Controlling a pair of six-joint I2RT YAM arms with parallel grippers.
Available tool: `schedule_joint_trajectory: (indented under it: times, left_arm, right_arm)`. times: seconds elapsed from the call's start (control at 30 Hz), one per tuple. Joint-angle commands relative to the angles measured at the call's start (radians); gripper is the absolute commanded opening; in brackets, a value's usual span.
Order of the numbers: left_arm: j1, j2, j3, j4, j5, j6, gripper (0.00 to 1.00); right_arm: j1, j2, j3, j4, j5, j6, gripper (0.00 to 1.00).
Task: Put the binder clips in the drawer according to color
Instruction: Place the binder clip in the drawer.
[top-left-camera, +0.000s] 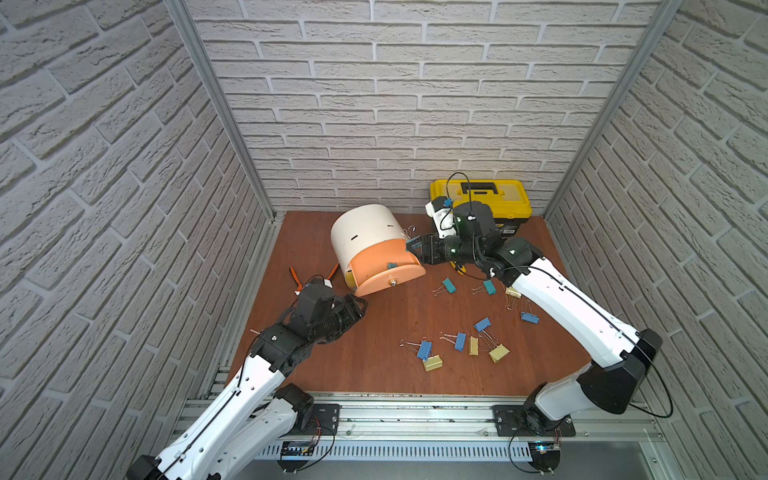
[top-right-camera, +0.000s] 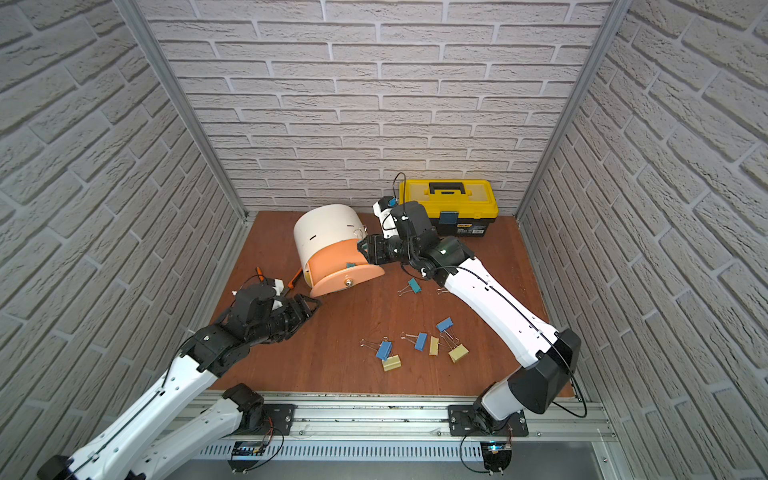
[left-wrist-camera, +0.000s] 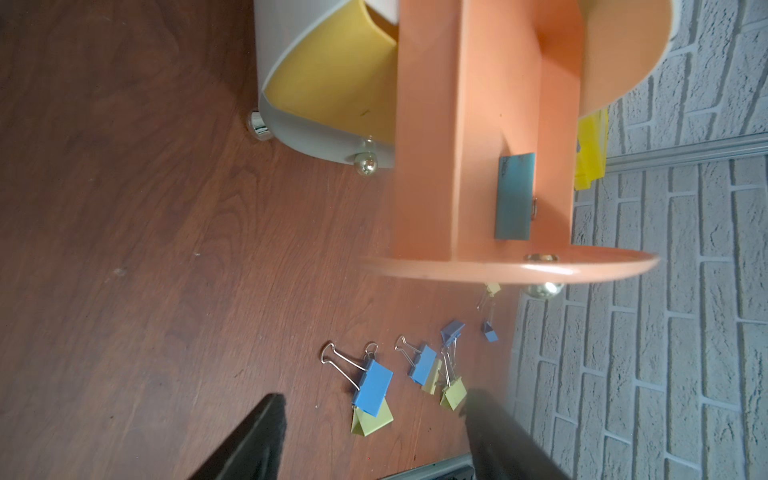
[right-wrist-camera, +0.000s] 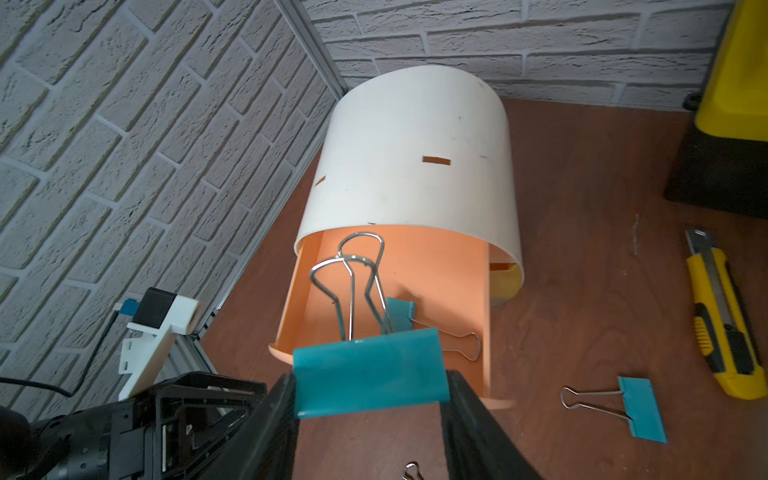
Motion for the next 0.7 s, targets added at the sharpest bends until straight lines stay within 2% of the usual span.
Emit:
schedule_joint_trajectory:
  times: [0.0, 0.3, 0.47, 0.67]
  left_arm:
    - [-0.006, -0.073, 0.003, -0.090, -0.049, -0.014, 0.73]
    - [-0.004, -0.211, -0.023, -0.193, -0.110, -0.051, 0.73]
    - [-0.003, -0.233, -0.025, -0.209, -0.127, -0.056, 0.74]
    - [0.005, -0.223, -0.024, -0.201, -0.123, -0.057, 0.74]
  right_arm:
    - [0.043, 0.039, 0.065, -0.006, -0.051, 0.016, 0.44]
    - [0.082, 0.131, 0.120, -0.006, -0.028, 0.009, 0.47]
    - [0.084, 0.162, 0.136, -0.013, -0.008, -0.006, 0.50]
    - [0.084, 0.194, 0.172, -0.017, -0.001, -0.018, 0.59]
